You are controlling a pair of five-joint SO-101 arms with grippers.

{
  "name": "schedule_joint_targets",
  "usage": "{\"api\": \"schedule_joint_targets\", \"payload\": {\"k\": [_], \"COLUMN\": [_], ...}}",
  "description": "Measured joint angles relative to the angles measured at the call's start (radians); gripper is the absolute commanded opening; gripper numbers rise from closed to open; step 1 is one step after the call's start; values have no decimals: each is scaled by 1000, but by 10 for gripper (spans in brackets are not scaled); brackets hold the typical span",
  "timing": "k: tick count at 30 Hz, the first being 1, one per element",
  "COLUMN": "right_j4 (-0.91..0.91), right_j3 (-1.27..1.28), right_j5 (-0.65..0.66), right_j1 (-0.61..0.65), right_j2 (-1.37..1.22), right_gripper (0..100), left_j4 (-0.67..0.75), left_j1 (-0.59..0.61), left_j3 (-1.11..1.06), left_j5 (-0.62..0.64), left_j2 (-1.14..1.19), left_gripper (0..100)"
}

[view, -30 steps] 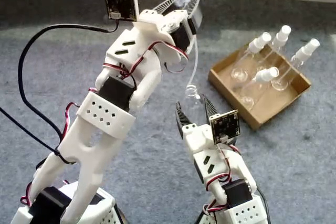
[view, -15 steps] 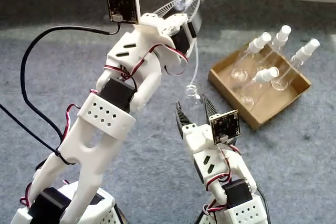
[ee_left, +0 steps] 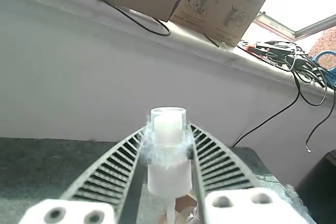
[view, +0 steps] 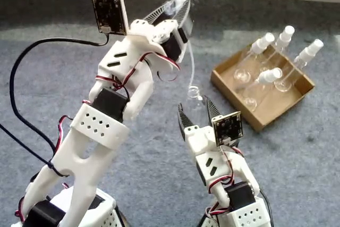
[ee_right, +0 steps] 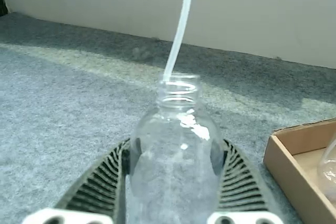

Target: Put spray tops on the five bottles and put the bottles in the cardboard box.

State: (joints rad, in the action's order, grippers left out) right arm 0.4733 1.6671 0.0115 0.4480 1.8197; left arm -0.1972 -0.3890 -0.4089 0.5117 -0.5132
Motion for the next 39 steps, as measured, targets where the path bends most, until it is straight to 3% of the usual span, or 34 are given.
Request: {"api": "schedule_joint_targets", "payload": {"k": [14, 21, 39], "right_j4": [0, 0, 0], "right_j3": [0, 0, 0], "right_j5": [0, 0, 0], "right_j1": [0, 0, 0], "right_j2": [0, 0, 0], "right_gripper": [77, 77, 77], "left_j4": [63, 201, 129], "left_j1": [0, 0, -15], "left_j3": [-158, -157, -74], "left_j5": [0, -2, 0], "left_j2": [-9, -11, -86], "left_gripper": [5, 5, 5]}}
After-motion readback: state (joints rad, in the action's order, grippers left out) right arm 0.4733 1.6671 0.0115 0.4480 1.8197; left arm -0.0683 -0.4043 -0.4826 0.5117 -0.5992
